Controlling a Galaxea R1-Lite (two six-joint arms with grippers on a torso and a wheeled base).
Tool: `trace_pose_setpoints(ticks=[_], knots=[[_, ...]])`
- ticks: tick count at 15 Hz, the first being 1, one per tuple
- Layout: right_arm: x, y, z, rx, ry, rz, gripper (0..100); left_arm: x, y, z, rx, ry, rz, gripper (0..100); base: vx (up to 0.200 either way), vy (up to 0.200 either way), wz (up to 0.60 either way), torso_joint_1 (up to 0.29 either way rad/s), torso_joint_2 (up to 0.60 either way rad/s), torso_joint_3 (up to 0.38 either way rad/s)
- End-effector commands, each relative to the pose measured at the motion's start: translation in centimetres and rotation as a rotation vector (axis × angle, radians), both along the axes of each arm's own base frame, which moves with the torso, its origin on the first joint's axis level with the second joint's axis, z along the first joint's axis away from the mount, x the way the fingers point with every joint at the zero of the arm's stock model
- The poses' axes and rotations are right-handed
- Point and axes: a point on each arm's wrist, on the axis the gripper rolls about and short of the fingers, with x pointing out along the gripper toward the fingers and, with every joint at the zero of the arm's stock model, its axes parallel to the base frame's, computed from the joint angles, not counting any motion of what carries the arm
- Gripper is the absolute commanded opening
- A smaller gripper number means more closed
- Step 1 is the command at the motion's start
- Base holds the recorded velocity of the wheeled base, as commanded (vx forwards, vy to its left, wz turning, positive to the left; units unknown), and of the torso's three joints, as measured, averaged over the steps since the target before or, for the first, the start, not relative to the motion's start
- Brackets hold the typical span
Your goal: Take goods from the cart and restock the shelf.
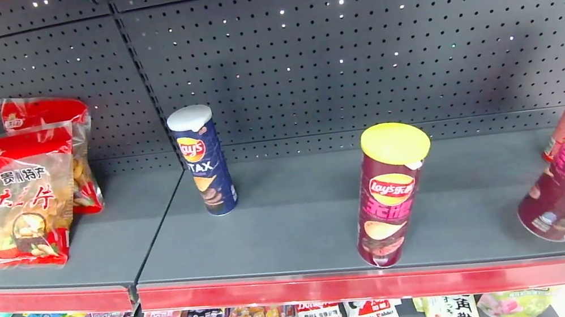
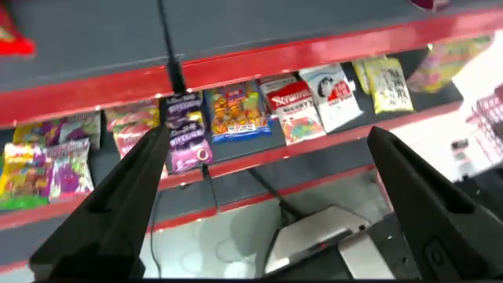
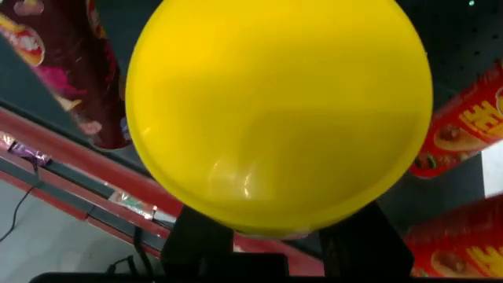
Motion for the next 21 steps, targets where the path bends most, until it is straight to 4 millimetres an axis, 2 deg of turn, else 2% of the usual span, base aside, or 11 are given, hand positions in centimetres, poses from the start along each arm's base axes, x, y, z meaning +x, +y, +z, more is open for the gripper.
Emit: trace_pose_setpoints(ticks=[1, 2, 3, 4, 6, 9, 11, 13, 15, 17, 21], knots=[[6.6, 1.6, -0.1, -0.002, 0.041, 0.034, 0, -1.1, 0.5, -0.2, -0.033, -0.038, 0.056, 100, 0.0, 0.0, 0.0, 0.0, 0.0, 0.0], [7.5, 1.8, -0.2, 0.002, 0.037, 0.05, 0, -1.2, 0.6, -0.5, -0.031, -0.04, 0.074, 100, 0.0, 0.0, 0.0, 0.0, 0.0, 0.0], [9.1, 2.2, -0.3, 0.012, 0.043, 0.097, 0, -1.3, 0.6, -1.9, -0.021, -0.023, 0.112, 100, 0.0, 0.0, 0.0, 0.0, 0.0, 0.0], [9.7, 2.3, -0.1, 0.014, 0.044, 0.104, 0, -1.0, 0.5, -2.9, -0.018, -0.027, 0.152, 100, 0.0, 0.0, 0.0, 0.0, 0.0, 0.0], [10.1, 2.4, 0.0, 0.014, 0.044, 0.106, 0, 0.1, 0.3, -3.5, -0.024, -0.063, 0.273, 100, 0.0, 0.0, 0.0, 0.0, 0.0, 0.0], [10.1, 2.4, -0.5, 0.011, 0.062, 0.106, 0, -0.2, 0.5, -4.3, -0.008, -0.061, 0.471, 100, 0.0, 0.0, 0.0, 0.0, 0.0, 0.0], [10.1, 2.4, -0.6, 0.011, 0.065, 0.107, 0, -1.7, 0.5, -6.1, 0.007, -0.143, 0.421, 100, 0.0, 0.0, 0.0, 0.0, 0.0, 0.0], [10.1, 2.4, -0.5, 0.011, 0.063, 0.105, 0, -3.3, 0.4, -8.9, -0.022, -0.253, 0.336, 100, 0.0, 0.0, 0.0, 0.0, 0.0, 0.0], [10.4, 2.4, -0.8, 0.009, 0.075, 0.109, 0, -3.1, 0.4, -9.1, -0.036, -0.313, 0.338, 100, 0.0, 0.0, 0.0, 0.0, 0.0, 0.0], [11.8, 2.7, -1.2, 0.007, 0.098, 0.108, 0, -2.9, 0.4, -9.3, -0.038, -0.328, 0.322, 100, 0.0, 0.0, 0.0, 0.0, 0.0, 0.0], [14.8, 3.5, 0.2, 0.027, 0.071, 0.167, 0, -2.9, 0.3, -9.3, -0.037, -0.33, 0.314, 100, 0.0, 0.0, 0.0, 0.0, 0.0, 0.0]])
